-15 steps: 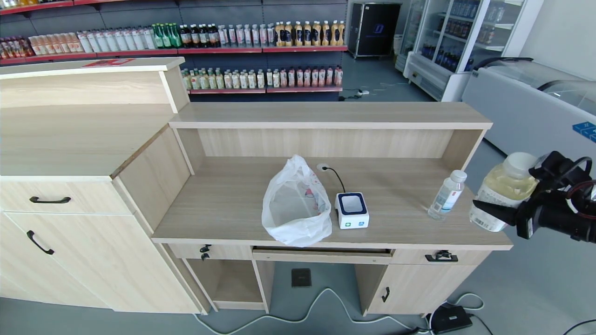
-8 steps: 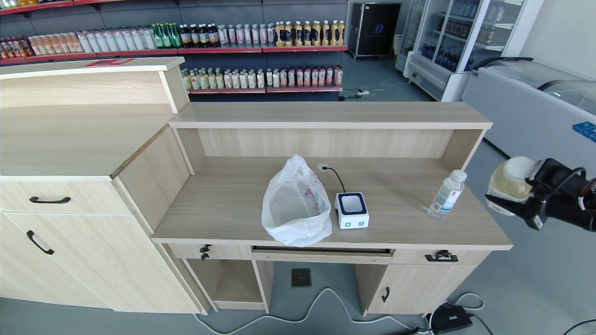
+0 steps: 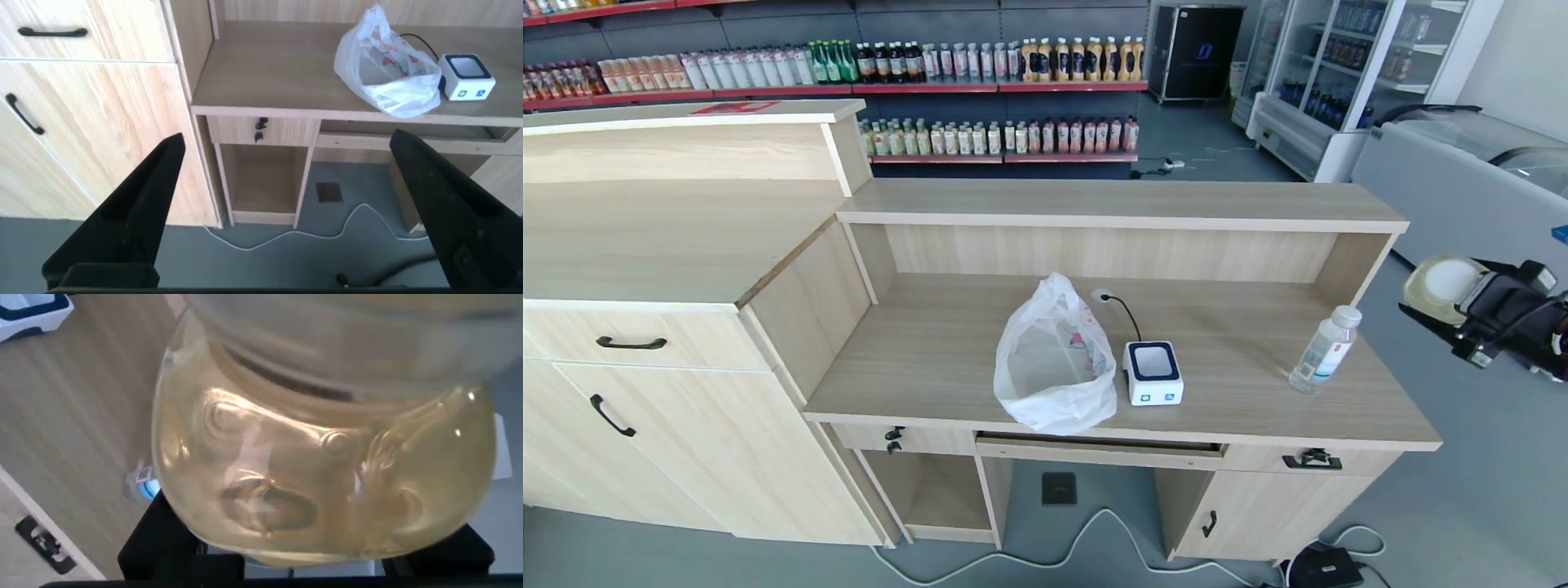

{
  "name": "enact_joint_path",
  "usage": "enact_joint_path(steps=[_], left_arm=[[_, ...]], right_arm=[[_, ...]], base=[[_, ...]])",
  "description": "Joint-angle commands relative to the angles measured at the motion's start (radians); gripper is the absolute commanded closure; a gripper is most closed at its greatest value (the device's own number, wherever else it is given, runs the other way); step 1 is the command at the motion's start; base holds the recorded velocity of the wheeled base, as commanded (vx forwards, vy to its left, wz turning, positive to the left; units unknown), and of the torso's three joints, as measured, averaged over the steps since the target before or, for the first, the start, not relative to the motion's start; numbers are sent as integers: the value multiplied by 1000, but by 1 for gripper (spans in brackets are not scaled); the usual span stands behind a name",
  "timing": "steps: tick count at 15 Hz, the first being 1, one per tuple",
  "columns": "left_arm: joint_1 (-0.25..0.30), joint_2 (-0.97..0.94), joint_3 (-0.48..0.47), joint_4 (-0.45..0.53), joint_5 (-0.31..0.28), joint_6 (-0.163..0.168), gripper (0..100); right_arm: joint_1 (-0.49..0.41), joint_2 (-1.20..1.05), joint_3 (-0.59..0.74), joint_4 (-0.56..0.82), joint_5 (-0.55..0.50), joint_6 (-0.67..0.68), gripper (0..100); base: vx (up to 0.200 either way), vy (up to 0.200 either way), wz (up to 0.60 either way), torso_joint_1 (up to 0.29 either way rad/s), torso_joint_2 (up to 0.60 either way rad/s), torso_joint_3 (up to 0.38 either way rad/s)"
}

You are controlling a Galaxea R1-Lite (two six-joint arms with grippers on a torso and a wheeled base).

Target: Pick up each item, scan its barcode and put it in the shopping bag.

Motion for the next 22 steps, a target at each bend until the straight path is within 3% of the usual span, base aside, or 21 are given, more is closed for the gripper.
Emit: enact_joint_path(steps=[1,5,19,22], left_arm=[[1,1,0,0,0,0,0],[1,0,0,0,2,0,0],[1,1,0,0,0,0,0],[1,1,0,0,0,0,0]], right_arm=[[20,42,15,-59,5,-5,100],[25,114,10,-176,17,-5,100],[23,378,-43,-191,26,-45,100],[29,437,-48,-278,40,-21,100]], base=[[0,0,600,12,-2,2],[0,0,600,6,4,-1],[0,0,0,0,0,0],[0,0,0,0,0,0]])
